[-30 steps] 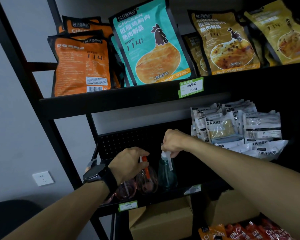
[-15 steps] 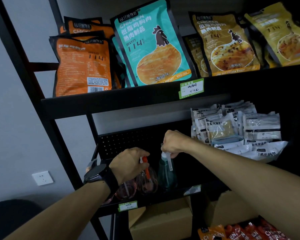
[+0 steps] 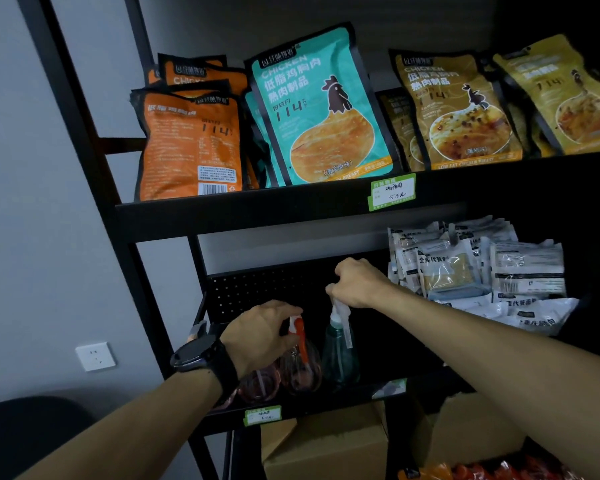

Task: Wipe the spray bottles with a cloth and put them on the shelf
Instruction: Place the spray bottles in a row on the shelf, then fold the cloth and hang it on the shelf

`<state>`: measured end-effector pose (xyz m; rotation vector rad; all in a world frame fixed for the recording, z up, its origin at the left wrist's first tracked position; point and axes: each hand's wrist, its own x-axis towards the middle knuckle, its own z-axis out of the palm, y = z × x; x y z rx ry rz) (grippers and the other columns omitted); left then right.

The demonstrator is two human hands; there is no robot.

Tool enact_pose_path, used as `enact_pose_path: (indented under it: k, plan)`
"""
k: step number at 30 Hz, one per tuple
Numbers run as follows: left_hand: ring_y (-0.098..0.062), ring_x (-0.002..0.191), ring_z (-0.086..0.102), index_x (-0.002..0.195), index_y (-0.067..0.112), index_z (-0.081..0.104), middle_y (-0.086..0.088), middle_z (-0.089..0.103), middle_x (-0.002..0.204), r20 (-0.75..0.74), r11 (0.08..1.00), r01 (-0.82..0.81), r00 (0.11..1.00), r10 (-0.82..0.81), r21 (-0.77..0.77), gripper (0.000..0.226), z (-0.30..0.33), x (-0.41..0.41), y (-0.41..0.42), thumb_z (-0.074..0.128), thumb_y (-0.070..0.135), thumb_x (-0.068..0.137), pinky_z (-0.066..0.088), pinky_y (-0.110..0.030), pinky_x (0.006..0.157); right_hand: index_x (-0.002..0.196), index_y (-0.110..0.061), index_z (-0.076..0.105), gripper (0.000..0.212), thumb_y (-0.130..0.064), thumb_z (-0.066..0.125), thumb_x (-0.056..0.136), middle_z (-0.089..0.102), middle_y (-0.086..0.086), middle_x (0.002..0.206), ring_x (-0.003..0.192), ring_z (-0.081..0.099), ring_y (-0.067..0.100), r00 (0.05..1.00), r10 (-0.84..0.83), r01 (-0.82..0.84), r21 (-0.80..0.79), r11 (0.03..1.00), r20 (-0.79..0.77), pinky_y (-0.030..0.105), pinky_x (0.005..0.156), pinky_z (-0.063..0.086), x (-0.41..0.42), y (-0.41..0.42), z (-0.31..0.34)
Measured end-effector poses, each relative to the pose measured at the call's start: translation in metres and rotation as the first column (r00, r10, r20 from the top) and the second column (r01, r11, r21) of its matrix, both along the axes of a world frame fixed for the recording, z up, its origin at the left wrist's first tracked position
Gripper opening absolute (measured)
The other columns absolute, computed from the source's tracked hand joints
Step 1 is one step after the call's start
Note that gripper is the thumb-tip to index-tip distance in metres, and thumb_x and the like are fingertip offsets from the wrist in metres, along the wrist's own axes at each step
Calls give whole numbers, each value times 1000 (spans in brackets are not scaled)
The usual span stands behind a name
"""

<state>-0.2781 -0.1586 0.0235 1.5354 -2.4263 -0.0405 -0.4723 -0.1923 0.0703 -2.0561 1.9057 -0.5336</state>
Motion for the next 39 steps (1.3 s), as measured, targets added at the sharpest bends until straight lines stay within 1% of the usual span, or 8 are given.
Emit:
enact_pose_path:
  k: [9, 12, 14, 16, 19, 23, 27, 39]
  plan:
    - [-14, 129, 50, 145, 29, 46, 6, 46, 148, 47, 996, -74, 996, 76, -40, 50, 47, 29, 34, 58, 37, 97, 41, -25, 104, 57, -14, 36, 37, -17, 61, 84, 41, 2, 59, 49, 38, 18, 997, 73, -73, -43, 996, -10, 25, 45, 27, 22, 26, 38]
    - [-15, 129, 50, 143, 28, 49, 4, 49, 146, 58, 992, -107, 992, 110, -60, 47, 59, 45, 47, 58, 36, 97, 41, -26, 105, 57, -13, 40, 35, -20, 62, 84, 43, 3, 61, 53, 42, 20, 996, 91, -92, -36, 995, -20, 26, 47, 30, 32, 36, 47]
    - [-16, 128, 51, 142, 27, 51, 3, 51, 145, 61, 988, -131, 989, 136, -75, 46, 66, 56, 58, 58, 35, 97, 42, -28, 105, 67, -8, 58, 24, -24, 65, 83, 57, 5, 74, 66, 57, 21, 994, 106, -106, -30, 994, -26, 28, 54, 42, 40, 43, 52]
    - [-16, 129, 52, 141, 26, 52, 3, 51, 145, 56, 984, -160, 985, 165, -81, 44, 71, 68, 70, 58, 34, 98, 42, -27, 105, 87, -3, 70, 24, -27, 66, 84, 67, 9, 90, 84, 66, 26, 991, 131, -131, -25, 991, -26, 31, 64, 50, 47, 48, 57]
    - [-17, 127, 53, 140, 25, 53, 3, 52, 145, 60, 974, -207, 975, 212, -90, 42, 76, 89, 86, 57, 32, 99, 41, -26, 103, 96, -2, 72, 29, -28, 67, 84, 71, 11, 97, 91, 68, 28, 986, 162, -163, -24, 986, -29, 31, 70, 52, 61, 57, 61]
    - [-17, 121, 57, 137, 25, 55, 1, 56, 140, 50, 960, -264, 962, 270, -96, 38, 74, 119, 106, 57, 27, 99, 43, -25, 99, 102, -3, 72, 31, -29, 68, 84, 71, 9, 103, 95, 68, 26, 980, 195, -197, -37, 980, -49, 41, 85, 57, 82, 64, 64]
    - [-18, 123, 55, 137, 25, 56, 2, 57, 139, 56, 943, -319, 944, 325, -99, 37, 70, 152, 123, 54, 21, 100, 42, -26, 98, 101, -4, 72, 29, -27, 68, 84, 70, 9, 103, 96, 67, 24, 970, 229, -233, -36, 972, -76, 40, 86, 57, 104, 69, 63]
    - [-17, 120, 57, 136, 26, 55, 2, 57, 137, 27, 887, -457, 888, 459, -59, 35, 64, 217, 162, 52, 25, 101, 42, -27, 97, 104, -5, 72, 26, -24, 66, 87, 70, 9, 106, 97, 66, 22, 925, 368, -372, -30, 928, -94, 34, 82, 54, 177, 81, 58]
